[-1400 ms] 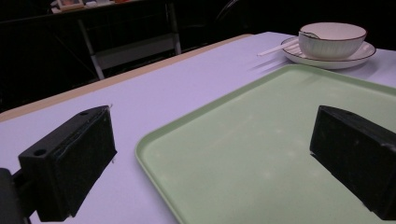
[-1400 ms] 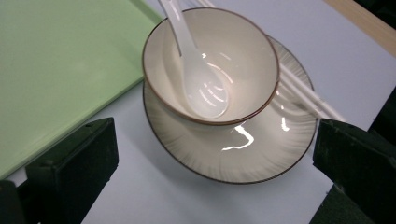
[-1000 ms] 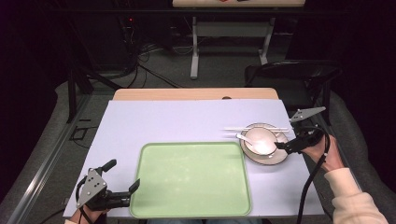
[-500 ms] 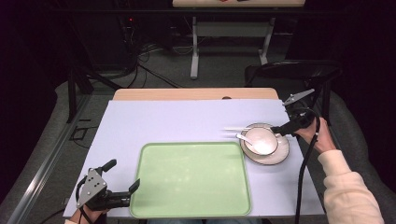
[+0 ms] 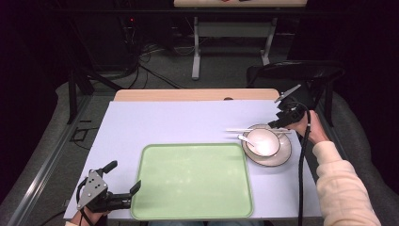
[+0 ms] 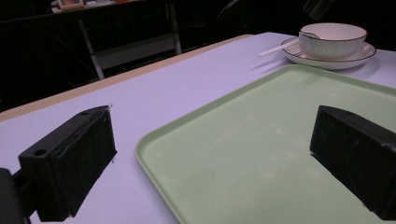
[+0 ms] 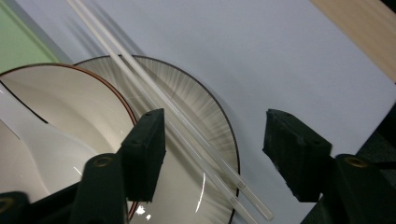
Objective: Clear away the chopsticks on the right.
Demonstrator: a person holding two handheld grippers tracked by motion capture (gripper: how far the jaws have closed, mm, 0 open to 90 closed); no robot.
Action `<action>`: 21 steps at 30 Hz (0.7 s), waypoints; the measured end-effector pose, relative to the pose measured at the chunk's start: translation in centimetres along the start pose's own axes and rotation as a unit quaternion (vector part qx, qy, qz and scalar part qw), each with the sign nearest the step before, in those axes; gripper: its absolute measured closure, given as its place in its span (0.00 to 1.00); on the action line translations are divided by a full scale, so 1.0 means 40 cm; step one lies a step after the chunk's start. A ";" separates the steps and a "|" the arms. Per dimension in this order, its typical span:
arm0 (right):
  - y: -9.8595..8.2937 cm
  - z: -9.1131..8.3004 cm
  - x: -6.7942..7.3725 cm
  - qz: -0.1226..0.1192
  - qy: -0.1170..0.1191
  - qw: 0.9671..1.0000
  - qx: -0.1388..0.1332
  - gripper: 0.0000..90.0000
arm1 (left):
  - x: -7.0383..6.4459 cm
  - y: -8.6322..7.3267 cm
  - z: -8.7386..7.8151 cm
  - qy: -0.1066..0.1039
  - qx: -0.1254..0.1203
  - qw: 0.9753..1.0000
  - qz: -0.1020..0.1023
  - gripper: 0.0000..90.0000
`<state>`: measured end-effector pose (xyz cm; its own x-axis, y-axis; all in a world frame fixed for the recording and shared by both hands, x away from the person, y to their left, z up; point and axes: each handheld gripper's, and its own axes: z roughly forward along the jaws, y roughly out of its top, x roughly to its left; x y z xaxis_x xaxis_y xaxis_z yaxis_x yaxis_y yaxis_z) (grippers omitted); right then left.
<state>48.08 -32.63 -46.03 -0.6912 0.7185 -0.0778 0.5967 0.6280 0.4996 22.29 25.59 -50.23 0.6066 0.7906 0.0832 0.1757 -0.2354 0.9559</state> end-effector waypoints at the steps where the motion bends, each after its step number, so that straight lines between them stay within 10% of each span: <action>1: 0.001 0.004 0.000 -0.002 0.002 1.000 0.003 0.48 | 0.000 0.000 0.000 0.000 0.000 1.000 0.000 0.00; 21: 0.009 0.096 -0.011 -0.036 0.025 0.996 0.078 0.83 | 0.001 0.000 0.001 0.000 0.001 1.000 -0.001 0.00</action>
<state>50.15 -31.57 -49.12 -0.7514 0.6567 -0.0638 0.5985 0.7191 0.3530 22.32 25.59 -50.24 0.6060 0.7913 0.0808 0.1790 -0.2346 0.9555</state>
